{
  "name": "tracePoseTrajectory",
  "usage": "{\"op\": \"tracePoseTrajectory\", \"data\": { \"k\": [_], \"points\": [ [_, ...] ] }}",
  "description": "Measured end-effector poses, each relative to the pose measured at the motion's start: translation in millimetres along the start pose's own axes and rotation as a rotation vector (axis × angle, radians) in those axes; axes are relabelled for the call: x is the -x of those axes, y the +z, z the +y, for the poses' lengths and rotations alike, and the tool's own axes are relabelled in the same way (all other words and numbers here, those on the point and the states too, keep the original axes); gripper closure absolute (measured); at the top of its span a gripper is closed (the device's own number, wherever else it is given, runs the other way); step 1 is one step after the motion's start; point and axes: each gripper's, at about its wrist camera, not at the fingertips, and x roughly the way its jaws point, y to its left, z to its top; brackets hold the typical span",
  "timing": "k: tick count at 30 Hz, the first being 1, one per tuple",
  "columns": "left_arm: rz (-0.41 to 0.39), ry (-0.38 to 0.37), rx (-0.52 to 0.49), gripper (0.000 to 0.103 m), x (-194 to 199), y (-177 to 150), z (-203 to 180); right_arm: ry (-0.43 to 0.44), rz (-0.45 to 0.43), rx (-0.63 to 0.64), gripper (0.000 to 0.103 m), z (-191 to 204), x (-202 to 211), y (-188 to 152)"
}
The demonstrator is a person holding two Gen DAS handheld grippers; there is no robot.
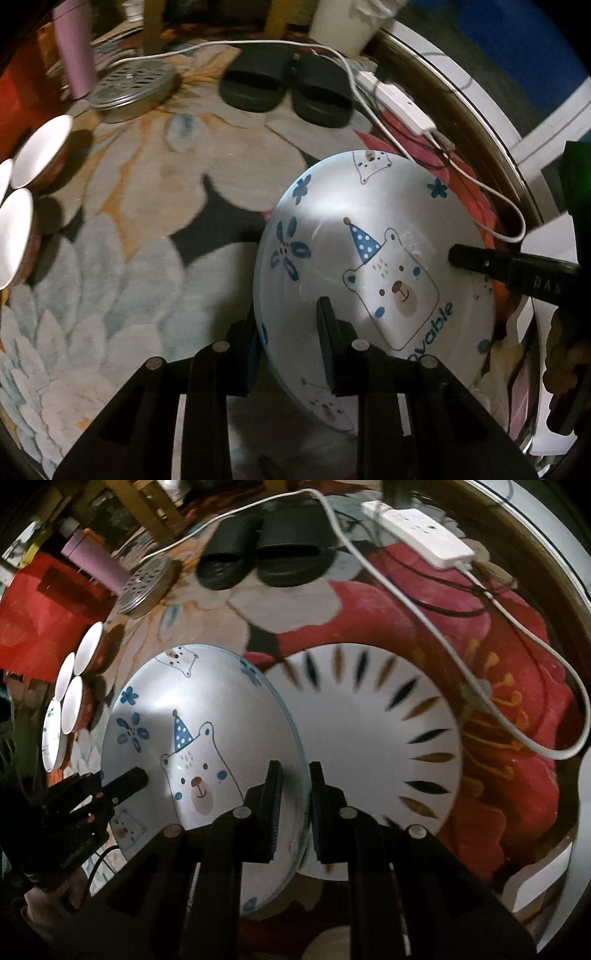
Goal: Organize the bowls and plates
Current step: 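Carry the large bear plate over the leaf-pattern plate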
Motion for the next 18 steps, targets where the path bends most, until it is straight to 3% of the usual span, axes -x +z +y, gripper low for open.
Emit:
{"op": "tracePoseTrajectory", "data": {
  "k": [10, 18],
  "points": [
    [0.061, -0.039, -0.092, 0.076, -36, 5, -61, -0.056, 0.003, -0.082, 0.088, -66, 7, -3],
    [0.100, -0.038, -0.111, 0.076, -58, 4, -79, -0.068, 0.014, -0.113, 0.088, -99, 2, 0]
  ]
}}
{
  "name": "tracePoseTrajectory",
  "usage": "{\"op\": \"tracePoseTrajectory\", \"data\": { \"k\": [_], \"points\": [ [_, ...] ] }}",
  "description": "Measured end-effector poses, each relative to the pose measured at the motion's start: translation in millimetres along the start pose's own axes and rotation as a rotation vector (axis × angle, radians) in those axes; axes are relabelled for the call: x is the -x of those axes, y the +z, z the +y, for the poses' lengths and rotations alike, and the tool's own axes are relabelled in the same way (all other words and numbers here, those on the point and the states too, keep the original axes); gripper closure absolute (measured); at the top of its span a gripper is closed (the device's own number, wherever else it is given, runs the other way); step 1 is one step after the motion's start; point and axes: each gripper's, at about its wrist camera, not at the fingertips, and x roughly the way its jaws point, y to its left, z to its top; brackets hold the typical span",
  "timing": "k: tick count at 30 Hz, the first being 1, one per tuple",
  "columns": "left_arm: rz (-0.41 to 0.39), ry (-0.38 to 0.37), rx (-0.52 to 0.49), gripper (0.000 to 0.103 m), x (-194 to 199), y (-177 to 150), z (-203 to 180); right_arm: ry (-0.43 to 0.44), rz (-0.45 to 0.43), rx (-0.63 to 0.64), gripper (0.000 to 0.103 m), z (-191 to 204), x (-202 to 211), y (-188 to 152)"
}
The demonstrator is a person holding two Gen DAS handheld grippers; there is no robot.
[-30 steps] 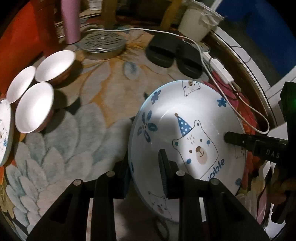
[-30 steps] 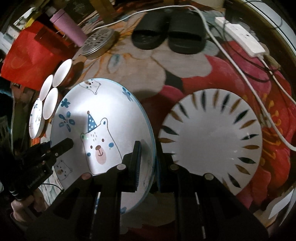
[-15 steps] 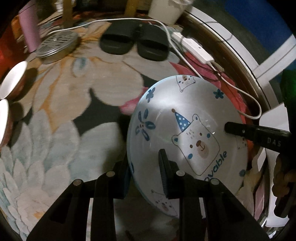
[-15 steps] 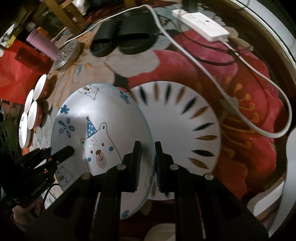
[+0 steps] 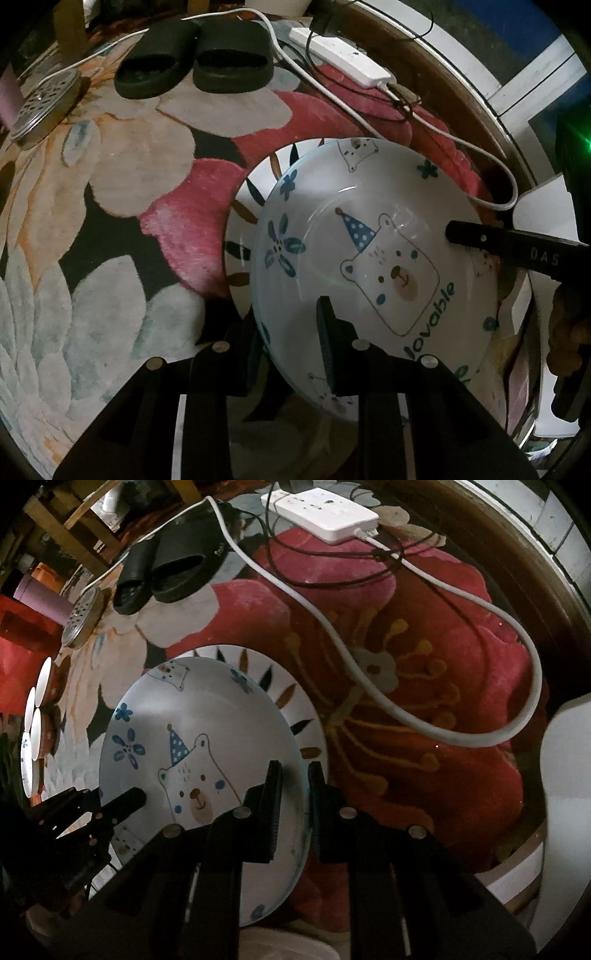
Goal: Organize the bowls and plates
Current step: 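Carry the large bear plate over the leaf-pattern plate, then lower the bear plate onto the leaf-pattern plate and open both tools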
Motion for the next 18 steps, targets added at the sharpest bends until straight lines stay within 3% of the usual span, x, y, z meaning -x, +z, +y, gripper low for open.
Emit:
{"op": "tracePoseTrajectory", "data": {
  "k": [12, 15, 17, 18],
  "points": [
    [0.036, -0.007, 0.034, 0.074, -11, 9, 5, 0.016, 0.007, 0.002, 0.088, -6, -19, 9],
    [0.048, -0.045, 0.057, 0.059, -10, 11, 7, 0.029, 0.005, -0.007, 0.085, -8, -20, 9],
    [0.053, -0.089, 0.072, 0.042, -10, 12, 6, 0.041, 0.010, -0.019, 0.085, -8, -23, 8],
    [0.057, -0.103, 0.076, 0.038, -10, 12, 5, 0.050, 0.016, -0.028, 0.085, -8, -24, 8]
  ]
}}
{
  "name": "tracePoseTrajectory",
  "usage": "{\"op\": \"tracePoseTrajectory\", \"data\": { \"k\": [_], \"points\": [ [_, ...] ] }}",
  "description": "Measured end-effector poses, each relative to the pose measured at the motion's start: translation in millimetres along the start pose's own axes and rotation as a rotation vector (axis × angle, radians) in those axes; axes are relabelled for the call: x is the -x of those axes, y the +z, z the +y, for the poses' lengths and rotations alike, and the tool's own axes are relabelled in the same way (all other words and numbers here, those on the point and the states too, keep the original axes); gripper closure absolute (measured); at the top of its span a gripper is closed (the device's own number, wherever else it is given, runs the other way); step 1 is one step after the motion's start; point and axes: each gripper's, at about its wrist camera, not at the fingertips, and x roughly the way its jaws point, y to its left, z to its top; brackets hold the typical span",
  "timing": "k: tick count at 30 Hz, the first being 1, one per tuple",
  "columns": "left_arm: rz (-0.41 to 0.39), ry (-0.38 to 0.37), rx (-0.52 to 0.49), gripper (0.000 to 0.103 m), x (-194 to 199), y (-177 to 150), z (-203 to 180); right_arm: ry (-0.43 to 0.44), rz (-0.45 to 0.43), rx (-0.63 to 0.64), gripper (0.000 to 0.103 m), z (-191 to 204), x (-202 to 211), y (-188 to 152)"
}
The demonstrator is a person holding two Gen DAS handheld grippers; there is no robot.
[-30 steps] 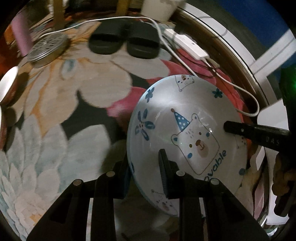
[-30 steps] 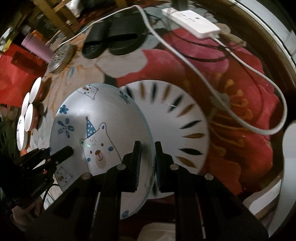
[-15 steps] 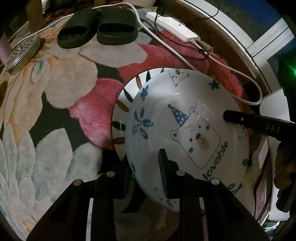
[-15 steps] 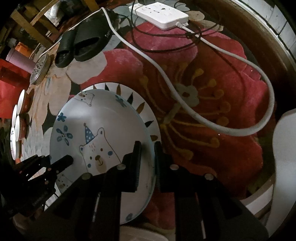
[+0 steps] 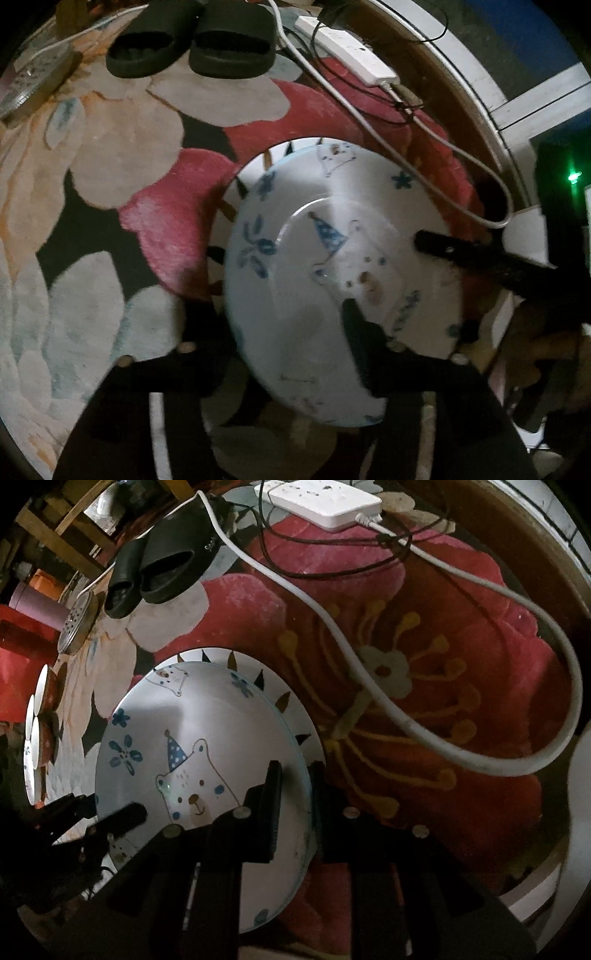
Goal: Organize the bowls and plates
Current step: 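Lower the bear plate onto the leaf-pattern plate and open both tools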
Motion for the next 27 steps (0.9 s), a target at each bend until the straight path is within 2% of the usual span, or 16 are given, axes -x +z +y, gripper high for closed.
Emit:
{"op": "tracePoseTrajectory", "data": {
  "k": [2, 6, 9, 10, 12, 13, 17, 22, 24, 26, 27],
  "points": [
    [0.007, -0.023, 0.010, 0.030, 0, 2, -2, 0.024, 0.008, -0.031, 0.085, -3, -2, -2],
    [-0.004, -0.019, 0.005, 0.027, 2, 0, -5, 0.047, 0.013, -0.059, 0.085, -5, -3, -4],
    [-0.015, -0.018, 0.003, 0.021, 4, -1, -8, 0.081, 0.023, -0.091, 0.080, -8, -5, -3],
    [-0.019, -0.016, 0.000, 0.018, 4, -1, -9, 0.097, 0.026, -0.105, 0.078, -9, -5, -3],
    [-0.039, 0.009, -0.014, 0.001, 6, -3, -13, 0.118, 0.026, -0.119, 0.073, -9, -6, -3],
    [-0.062, 0.033, -0.029, 0.000, 9, -3, -16, 0.126, 0.025, -0.123, 0.070, -9, -6, -4],
    [-0.070, 0.044, -0.029, 0.000, 13, 0, -13, 0.163, 0.013, -0.137, 0.052, -6, -5, -4],
    [-0.111, 0.117, -0.028, 0.000, 22, -1, -4, 0.148, -0.011, -0.128, 0.037, 2, 4, -4],
    [-0.129, 0.141, -0.022, 0.000, 26, 0, 1, 0.113, -0.036, -0.100, 0.027, 8, 10, -5],
    [-0.141, 0.157, -0.016, 0.000, 31, 0, 7, 0.083, -0.060, -0.072, 0.006, 16, 16, -7],
    [-0.146, 0.167, -0.015, 0.000, 32, 0, 10, 0.063, -0.075, -0.051, 0.003, 21, 20, -7]
  ]
}}
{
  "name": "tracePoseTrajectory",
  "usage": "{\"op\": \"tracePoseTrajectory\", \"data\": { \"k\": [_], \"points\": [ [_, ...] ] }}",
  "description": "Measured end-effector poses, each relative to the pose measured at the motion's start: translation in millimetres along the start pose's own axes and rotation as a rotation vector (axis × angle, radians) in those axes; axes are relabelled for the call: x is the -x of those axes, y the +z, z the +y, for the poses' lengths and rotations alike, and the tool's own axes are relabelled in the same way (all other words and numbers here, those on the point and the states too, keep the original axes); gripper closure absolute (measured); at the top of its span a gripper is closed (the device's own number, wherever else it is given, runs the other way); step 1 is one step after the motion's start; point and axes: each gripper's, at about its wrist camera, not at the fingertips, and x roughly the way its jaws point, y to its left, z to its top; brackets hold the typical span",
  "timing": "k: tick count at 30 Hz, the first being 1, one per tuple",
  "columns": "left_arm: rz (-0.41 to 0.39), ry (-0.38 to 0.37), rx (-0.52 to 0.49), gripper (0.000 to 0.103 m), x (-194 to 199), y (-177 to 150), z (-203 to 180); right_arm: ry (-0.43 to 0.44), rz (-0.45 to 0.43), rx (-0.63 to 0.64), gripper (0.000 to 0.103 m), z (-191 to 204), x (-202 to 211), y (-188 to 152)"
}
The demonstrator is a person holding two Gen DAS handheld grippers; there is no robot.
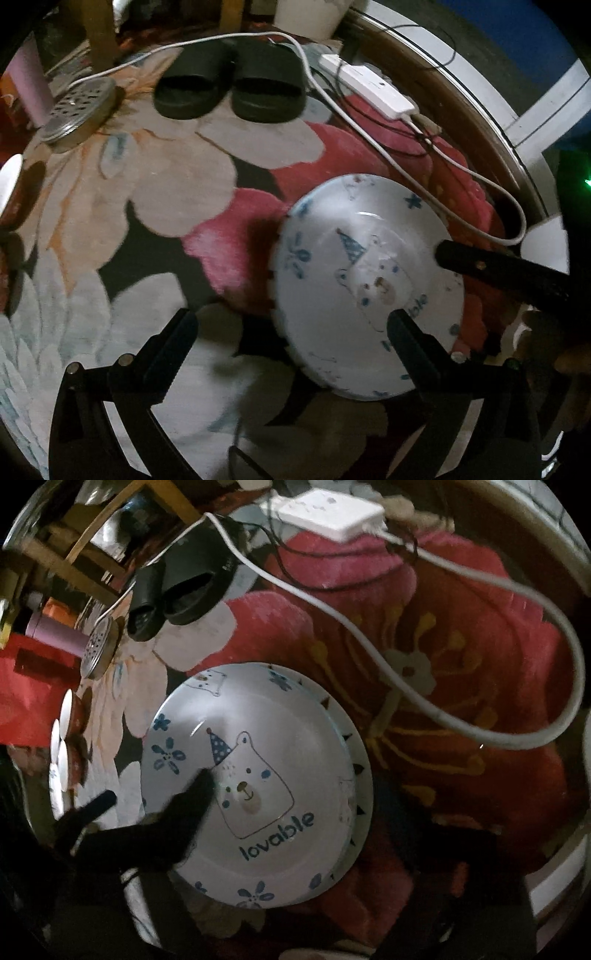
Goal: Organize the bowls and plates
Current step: 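Lower the bear plate onto the leaf-pattern plate and open both tools, then withdraw both tools back toward the bowls and small bear plate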
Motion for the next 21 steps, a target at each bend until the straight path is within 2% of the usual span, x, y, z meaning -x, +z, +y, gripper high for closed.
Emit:
{"op": "tracePoseTrajectory", "data": {
  "k": [4, 7, 21],
  "points": [
    [-0.018, 0.066, 0.002, 0.000, 5, -3, 16, -0.066, -0.062, 0.082, 0.001, 21, 10, 0],
    [-0.019, 0.102, 0.016, 0.000, 8, -7, 29, -0.070, -0.088, 0.122, 0.000, 35, 13, 3],
    [-0.029, 0.240, 0.079, 0.000, 50, -29, 108, 0.026, -0.079, 0.158, 0.000, 98, -1, -4]
  ]
}}
